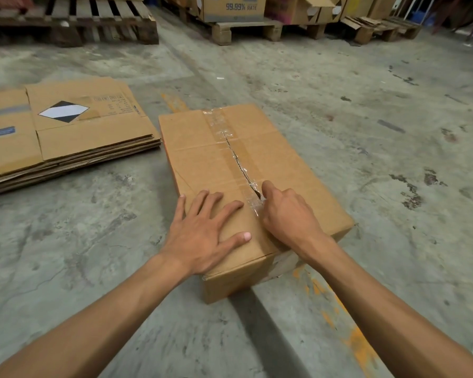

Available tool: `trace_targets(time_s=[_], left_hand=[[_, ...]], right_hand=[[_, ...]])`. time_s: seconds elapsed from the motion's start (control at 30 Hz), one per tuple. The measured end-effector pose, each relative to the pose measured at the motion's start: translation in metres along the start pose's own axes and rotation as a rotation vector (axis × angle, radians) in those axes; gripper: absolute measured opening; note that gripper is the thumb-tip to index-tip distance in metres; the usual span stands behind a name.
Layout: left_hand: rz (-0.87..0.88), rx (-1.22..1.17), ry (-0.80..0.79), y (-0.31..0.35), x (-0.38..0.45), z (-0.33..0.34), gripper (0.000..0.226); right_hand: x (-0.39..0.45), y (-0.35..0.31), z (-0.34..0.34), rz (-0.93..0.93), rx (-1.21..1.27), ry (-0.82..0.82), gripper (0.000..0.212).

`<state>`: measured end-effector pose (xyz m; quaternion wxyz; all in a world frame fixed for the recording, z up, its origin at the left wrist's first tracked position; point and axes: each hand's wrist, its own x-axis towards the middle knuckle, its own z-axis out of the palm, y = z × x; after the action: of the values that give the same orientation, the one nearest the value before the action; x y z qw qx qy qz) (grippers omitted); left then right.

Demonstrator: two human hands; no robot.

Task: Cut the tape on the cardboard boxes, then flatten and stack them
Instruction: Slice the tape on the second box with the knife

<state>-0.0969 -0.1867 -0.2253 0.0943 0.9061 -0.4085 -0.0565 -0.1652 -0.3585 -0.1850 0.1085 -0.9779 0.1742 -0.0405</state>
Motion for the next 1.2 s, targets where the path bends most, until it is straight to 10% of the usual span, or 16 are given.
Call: trace_targets(time_s=[1.07,1.2], left_hand=[[-0.043,-0.024,-0.128,0.01,0.0,-0.01,0.076],[-0.067,0.02,-0.114,0.015,-0.003,-0.01,0.077]], right_hand=[[-0.132,0.015,-0.001,0.126,-0.007,0.006,0.025],[-0.122,0.032,-0.012,0.281,0.473,-0.083,0.008]])
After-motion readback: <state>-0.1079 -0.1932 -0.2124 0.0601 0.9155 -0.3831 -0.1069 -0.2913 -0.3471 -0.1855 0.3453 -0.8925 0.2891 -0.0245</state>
